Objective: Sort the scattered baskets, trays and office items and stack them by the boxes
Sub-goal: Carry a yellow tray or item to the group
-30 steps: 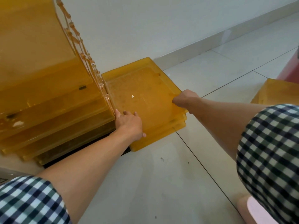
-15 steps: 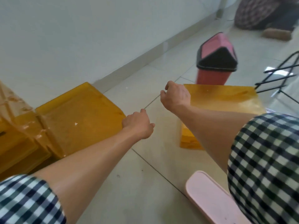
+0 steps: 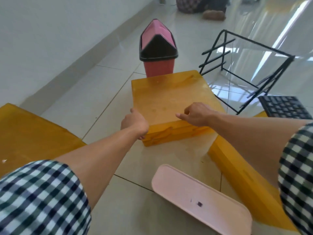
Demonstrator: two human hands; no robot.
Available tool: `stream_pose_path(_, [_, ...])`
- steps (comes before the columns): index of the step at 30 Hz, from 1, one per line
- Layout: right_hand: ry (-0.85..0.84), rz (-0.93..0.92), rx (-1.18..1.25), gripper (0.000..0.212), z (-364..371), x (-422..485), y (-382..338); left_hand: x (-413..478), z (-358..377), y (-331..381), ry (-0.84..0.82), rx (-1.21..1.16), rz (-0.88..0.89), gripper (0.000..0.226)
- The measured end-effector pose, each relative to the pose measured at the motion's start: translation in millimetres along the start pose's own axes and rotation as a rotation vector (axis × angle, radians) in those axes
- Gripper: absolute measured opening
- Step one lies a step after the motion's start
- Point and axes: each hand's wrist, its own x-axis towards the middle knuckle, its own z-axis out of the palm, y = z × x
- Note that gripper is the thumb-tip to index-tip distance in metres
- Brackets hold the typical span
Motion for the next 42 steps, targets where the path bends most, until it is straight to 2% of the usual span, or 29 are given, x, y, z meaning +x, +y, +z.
stream_pose_path(3, [-0.020,-0.041,0.044,0.061,-2,-4,-13,8,-6,-13,0.010,-0.014,0.014,0.040])
stream_pose_path(6, [-0.094,-0.126,0.013,0.059,-2,-2,-47,17,-22,-36,-0.007,-0.006,-0.027,0.013])
stream_pose_path(10, [-0.166,-0.197,-0.013,0.062,-3,1,-87,36,-46,-79,0.038,-0.069,-0.163,0.021])
stream_pose_path(14, [-0.096,-0.190,-0.043,0.054,2,8,-100,56,-62,-116,0.181,-0.294,-0.336,0.002])
stream_pose_path(17, [0.104,-0.110,-0.090,0.044,1,17,-94,54,-57,-123,0.250,-0.518,-0.450,0.033])
stream_pose_path(19, [0.253,-0.018,-0.091,0.040,-3,24,-86,31,-42,-112,0.213,-0.655,-0.487,0.060])
stream_pose_path(21, [0.337,0.075,-0.050,0.045,-6,33,-77,-3,-18,-93,0.110,-0.771,-0.508,0.075])
stream_pose_path(23, [0.345,0.148,-0.073,0.050,-7,41,-69,-37,6,-70,-0.026,-0.843,-0.535,0.080])
stream_pose_path(26, [0.347,0.262,-0.190,0.038,-2,50,-63,-71,34,-38,-0.208,-0.902,-0.529,0.081])
stream_pose_path(28, [0.362,0.303,-0.224,0.029,-2,55,-60,-80,45,-23,-0.256,-0.943,-0.505,0.086])
stream_pose_path(30, [0.377,0.302,-0.245,0.027,-3,61,-58,-79,49,-15,-0.226,-0.984,-0.518,0.079])
stream_pose_path(32, [0.349,0.303,-0.223,0.024,-4,65,-52,-73,49,-18,-0.190,-1.051,-0.554,0.066])
stream_pose_path(34, [0.325,0.302,-0.079,0.020,-2,68,-40,-67,46,-29,-0.189,-1.106,-0.558,0.061])
stream_pose_path(36, [0.269,0.273,0.105,0.033,2,68,-27,-62,38,-42,-0.181,-1.105,-0.534,0.057])
stream_pose_path(39, [0.035,0.250,0.332,0.055,6,64,-19,-51,20,-60,-0.075,-1.117,-0.517,0.045])
stream_pose_path(40, [-0.033,0.245,0.419,0.057,8,64,-20,-48,14,-64,-0.057,-1.125,-0.508,0.045])
stream_pose_path(42, [-0.067,0.219,0.454,0.051,11,65,-25,-40,1,-72,-0.058,-1.154,-0.488,0.046])
